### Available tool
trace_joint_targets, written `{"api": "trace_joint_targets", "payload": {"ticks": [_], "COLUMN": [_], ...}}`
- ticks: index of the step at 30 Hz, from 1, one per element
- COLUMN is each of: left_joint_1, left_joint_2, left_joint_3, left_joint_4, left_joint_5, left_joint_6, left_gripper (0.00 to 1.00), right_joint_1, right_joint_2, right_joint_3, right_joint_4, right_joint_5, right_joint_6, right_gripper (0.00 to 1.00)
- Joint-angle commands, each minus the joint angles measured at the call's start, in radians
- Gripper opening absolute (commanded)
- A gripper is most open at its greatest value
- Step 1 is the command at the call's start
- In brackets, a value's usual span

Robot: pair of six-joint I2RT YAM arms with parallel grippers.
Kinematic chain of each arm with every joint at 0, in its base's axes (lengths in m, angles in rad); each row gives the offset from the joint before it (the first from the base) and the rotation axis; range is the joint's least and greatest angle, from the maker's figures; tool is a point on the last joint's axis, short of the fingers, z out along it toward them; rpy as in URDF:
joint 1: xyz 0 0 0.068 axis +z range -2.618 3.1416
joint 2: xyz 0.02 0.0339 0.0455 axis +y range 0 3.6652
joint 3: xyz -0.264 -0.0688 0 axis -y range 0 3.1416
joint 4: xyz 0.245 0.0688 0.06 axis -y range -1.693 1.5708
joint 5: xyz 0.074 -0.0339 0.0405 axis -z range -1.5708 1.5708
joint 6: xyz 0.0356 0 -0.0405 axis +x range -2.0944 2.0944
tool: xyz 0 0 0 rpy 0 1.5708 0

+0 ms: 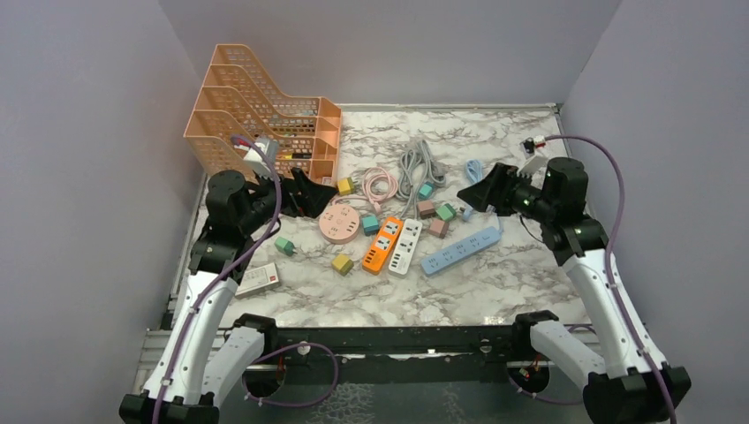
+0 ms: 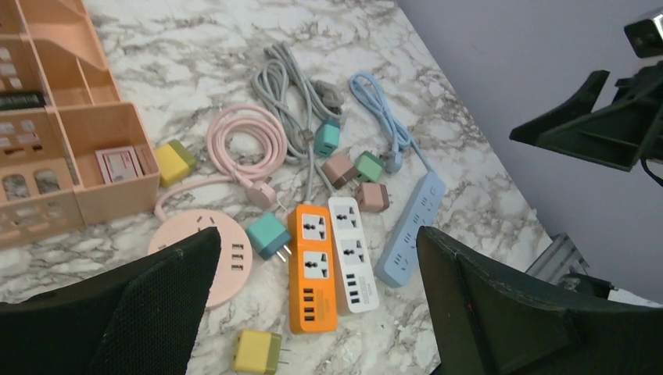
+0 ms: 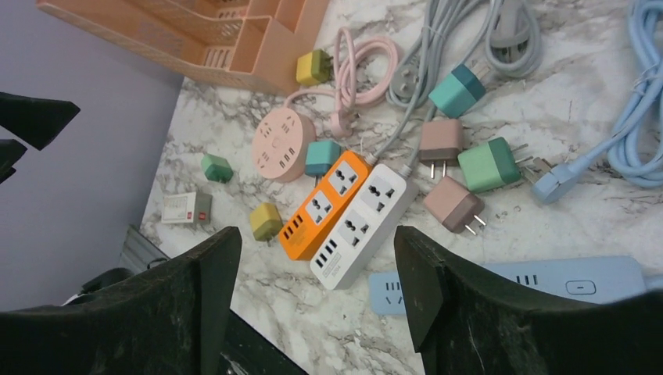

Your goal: Insert the plug

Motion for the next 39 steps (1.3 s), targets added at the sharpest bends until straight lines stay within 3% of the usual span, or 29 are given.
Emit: {"api": "trace_joint_targets", "payload": {"ticks": [1,7,14,17,20,23,28,34,39], "left_joint_1": [0.005,0.003,0.003,0.003,0.003,0.002,0.002,0.001,0.0], "left_joint_2": [-0.012,-0.011,0.0,0.005,0.004,0.005,-0.008,-0.022,-0.012], "left_joint_3": [-0.083,-0.154,-0.174,-0.172,-0.176,-0.18,-0.187,-0.194,-0.195], "left_joint_4": [0.081,0.117,0.126,0.126,0.125,0.127,0.126,0.126,0.123], "left_joint_5": [0.085,0.087,0.075,0.091,0.101,0.093,0.076,0.077,0.083], "left_joint_6": [-0.053,-0.091,-0.114,-0.119,-0.121,-0.121,-0.128,-0.133,-0.13], "left_gripper": [0.99,0.99,0.99,0.99,0.99,0.99,0.99,0.99,0.99], "right_joint_1": [-0.005,-0.001,0.01,0.02,0.041,0.088,0.154,0.209,0.238], "right_joint_2": [0.118,0.325,0.435,0.45,0.498,0.539,0.545,0.585,0.644], "right_joint_3": [-0.014,0.007,-0.068,-0.117,-0.104,-0.08,-0.087,-0.059,-0.018], "right_joint_4": [0.074,0.13,0.2,0.263,0.291,0.273,0.227,0.158,0.123], "right_joint_5": [-0.099,-0.003,0.377,0.348,0.245,0.258,0.361,0.385,0.425], "right_joint_6": [-0.01,0.0,0.037,0.037,0.031,0.029,0.022,-0.004,-0.012], "right_gripper": [0.71,0.62,0.57,0.57,0.5,0.46,0.51,0.69,0.7]}}
